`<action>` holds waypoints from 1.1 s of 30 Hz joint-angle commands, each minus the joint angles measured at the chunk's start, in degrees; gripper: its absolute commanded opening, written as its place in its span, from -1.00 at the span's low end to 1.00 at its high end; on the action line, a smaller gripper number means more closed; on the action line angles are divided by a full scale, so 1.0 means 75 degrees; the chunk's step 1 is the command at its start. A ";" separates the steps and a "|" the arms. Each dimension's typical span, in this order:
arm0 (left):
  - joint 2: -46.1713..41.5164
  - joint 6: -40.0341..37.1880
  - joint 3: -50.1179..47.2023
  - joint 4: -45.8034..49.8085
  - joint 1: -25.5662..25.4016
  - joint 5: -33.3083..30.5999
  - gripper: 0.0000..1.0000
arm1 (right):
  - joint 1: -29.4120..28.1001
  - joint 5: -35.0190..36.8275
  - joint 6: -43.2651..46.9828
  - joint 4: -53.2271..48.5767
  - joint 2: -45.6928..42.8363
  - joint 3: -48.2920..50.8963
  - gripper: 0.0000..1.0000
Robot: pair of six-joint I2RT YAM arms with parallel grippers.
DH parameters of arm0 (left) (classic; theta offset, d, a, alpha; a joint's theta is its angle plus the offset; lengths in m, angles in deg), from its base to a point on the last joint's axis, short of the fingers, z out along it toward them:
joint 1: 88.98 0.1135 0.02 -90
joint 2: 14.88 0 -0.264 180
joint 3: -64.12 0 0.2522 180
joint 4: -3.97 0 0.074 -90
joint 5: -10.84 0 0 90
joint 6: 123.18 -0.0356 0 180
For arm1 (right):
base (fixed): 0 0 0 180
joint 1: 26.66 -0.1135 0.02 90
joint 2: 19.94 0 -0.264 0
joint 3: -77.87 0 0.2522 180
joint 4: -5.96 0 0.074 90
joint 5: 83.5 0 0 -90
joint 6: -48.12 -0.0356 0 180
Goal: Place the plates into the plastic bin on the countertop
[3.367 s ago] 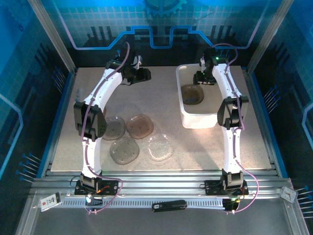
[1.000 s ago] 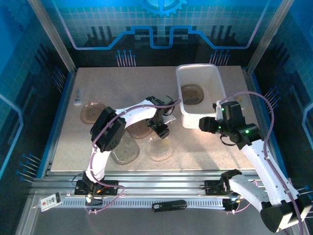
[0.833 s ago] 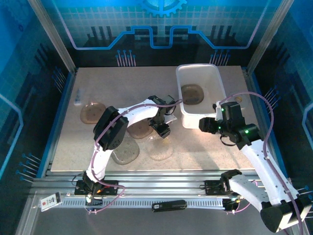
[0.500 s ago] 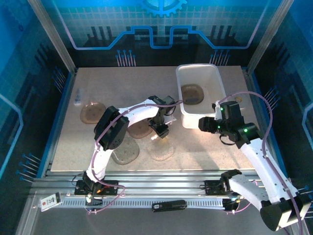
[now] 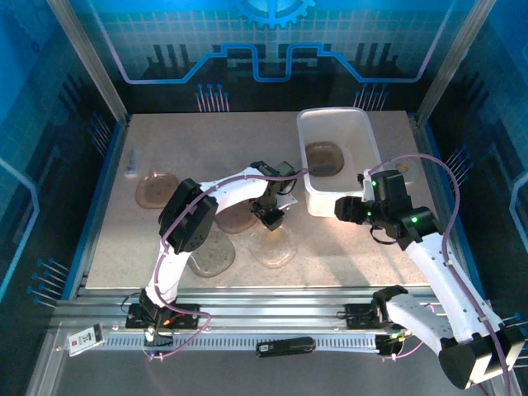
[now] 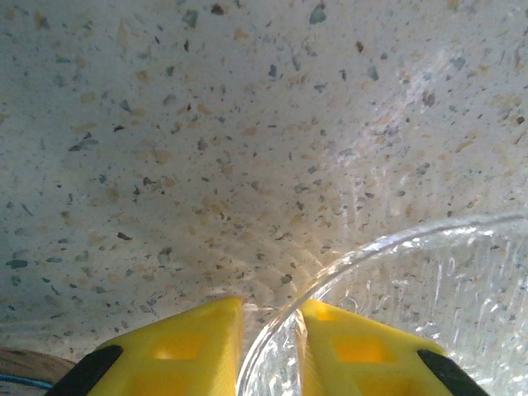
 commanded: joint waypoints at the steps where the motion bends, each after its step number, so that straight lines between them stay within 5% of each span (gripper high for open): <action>1: -0.0218 0.0032 -0.0164 -0.0007 -0.0054 0.0056 -0.57 | -0.0106 0.0183 0.0002 0.0069 -0.0143 -0.0033 0.24; 33: -0.3460 0.1679 -0.2300 -0.1607 0.0560 0.0537 -0.91 | -0.0113 -0.0226 -0.0008 0.0003 -0.0237 -0.0182 0.21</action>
